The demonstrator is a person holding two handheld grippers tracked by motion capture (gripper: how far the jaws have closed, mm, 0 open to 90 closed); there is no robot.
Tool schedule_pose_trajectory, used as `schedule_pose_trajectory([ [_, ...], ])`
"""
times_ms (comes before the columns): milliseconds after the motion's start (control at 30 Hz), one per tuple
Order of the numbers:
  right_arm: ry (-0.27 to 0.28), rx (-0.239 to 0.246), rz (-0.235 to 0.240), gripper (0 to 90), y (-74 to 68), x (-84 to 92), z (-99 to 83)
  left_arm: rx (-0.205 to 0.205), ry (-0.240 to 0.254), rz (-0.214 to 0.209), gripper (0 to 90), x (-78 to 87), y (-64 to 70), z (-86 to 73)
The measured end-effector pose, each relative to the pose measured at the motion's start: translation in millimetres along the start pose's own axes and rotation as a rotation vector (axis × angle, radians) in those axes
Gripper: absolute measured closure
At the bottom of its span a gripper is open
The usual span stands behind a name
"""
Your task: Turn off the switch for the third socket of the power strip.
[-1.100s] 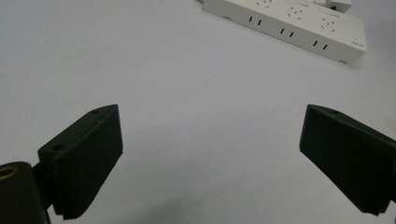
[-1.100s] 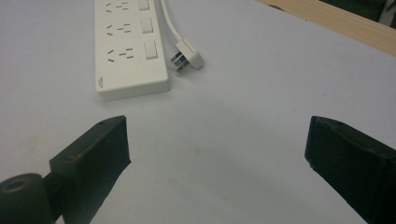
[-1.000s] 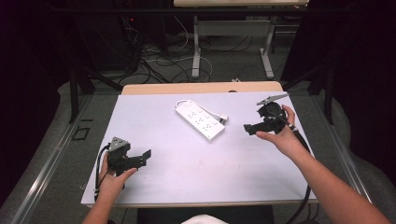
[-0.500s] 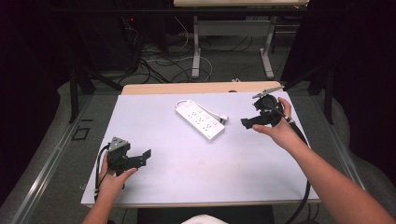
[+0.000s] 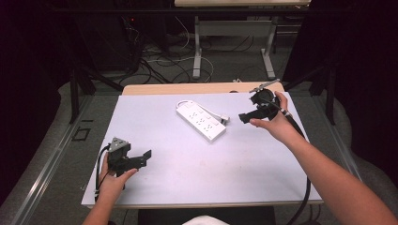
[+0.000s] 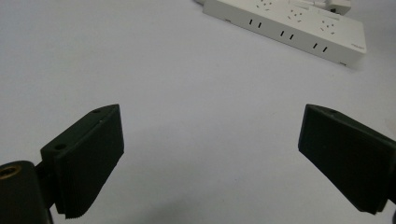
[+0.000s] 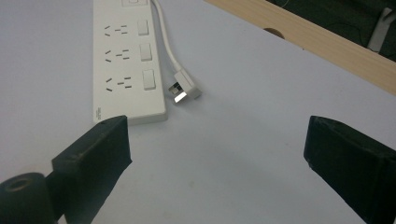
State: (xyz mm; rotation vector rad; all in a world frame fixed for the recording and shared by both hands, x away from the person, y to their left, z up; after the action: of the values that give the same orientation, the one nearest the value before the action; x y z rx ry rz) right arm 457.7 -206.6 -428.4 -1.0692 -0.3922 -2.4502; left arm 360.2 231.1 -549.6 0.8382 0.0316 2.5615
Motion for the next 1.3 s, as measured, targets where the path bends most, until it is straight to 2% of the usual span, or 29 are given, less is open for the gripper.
schedule_pose_trajectory([
  [133, -0.012, -0.003, -0.006, 6.8, 2.8, -2.2, 6.2, 0.003, 0.012, 0.003, 7.0, -0.7, -0.1, 0.0],
  [300, -0.02, -0.01, -0.008, 7.7, 5.4, -6.1, 12.8, 0.001, 0.003, 0.0, 7.1, -0.4, -0.4, 0.0],
  [533, -0.02, -0.001, -0.009, 14.2, 5.5, -10.7, 23.0, 0.0, -0.002, -0.001, 7.1, -0.2, -0.7, -0.1],
  [700, -0.015, -0.009, -0.006, 14.7, 6.3, -14.0, 27.2, 0.001, 0.003, 0.0, 7.2, -0.3, -0.7, 0.0],
  [1300, -0.035, -0.024, 0.003, 21.1, 2.0, -41.8, 36.1, 0.0, -0.001, -0.001, 7.3, -0.5, -1.2, -0.2],
])
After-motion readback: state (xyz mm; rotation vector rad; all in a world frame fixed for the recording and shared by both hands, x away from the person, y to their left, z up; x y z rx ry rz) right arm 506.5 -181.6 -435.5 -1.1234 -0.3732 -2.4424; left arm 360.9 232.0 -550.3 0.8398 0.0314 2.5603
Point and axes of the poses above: each handheld gripper's, and its own axes: x roughly backward along the jaws, z roughly out of its top, y roughly to its right, the point moved 3 cm from there along -x, roughly forward along the jaws
